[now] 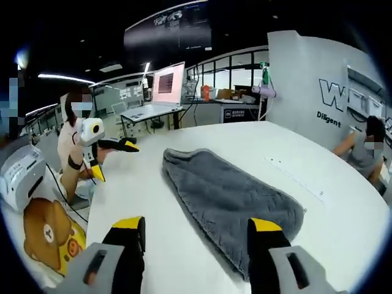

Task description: Fold the towel on the table until its edges align and the towel forms a compact rectangular stack.

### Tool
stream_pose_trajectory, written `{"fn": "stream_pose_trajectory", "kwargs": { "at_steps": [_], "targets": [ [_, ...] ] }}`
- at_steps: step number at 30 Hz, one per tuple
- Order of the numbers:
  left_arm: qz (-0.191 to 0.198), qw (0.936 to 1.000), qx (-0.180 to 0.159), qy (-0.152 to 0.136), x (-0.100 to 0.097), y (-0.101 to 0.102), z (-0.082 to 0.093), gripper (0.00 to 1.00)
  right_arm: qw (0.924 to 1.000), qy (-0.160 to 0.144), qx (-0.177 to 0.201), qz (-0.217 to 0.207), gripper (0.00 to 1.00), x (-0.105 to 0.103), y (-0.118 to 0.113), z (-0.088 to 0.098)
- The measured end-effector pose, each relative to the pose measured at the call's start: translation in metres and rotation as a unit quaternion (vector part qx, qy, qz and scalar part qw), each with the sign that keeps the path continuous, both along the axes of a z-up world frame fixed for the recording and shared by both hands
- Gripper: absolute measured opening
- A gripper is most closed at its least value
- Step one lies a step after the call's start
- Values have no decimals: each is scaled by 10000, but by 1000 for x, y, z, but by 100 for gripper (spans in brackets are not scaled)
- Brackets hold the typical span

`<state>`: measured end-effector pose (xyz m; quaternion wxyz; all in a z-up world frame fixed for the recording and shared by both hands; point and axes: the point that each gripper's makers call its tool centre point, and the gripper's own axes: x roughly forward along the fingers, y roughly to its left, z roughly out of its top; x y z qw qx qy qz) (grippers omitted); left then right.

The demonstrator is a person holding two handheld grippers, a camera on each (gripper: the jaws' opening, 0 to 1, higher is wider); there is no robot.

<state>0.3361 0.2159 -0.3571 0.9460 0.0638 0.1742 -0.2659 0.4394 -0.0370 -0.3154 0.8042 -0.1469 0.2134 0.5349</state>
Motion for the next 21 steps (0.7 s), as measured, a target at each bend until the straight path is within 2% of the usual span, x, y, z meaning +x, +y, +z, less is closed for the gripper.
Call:
{"fn": "stream_pose_trajectory", "kwargs": {
  "at_steps": [3,6,10,14,21],
  "targets": [
    [-5,10000,6,-8,0,-2,1,95,9995,-159,163,-224,74,-9,-15,0],
    [0,10000,9,-13,-1,-3,2,95,9981,-174,339,-479,74,-17,-28,-5],
    [-10,10000,45,3,-3,-4,2,95,9961,-284,261,-799,77,-29,-49,-21],
    [4,10000,54,6,-3,-5,2,96,9932,-418,214,-1066,81,-38,-65,-30],
    [2,10000,22,-5,-5,-7,1,96,9849,-612,624,-1494,89,-54,-80,-27]
  ]
}}
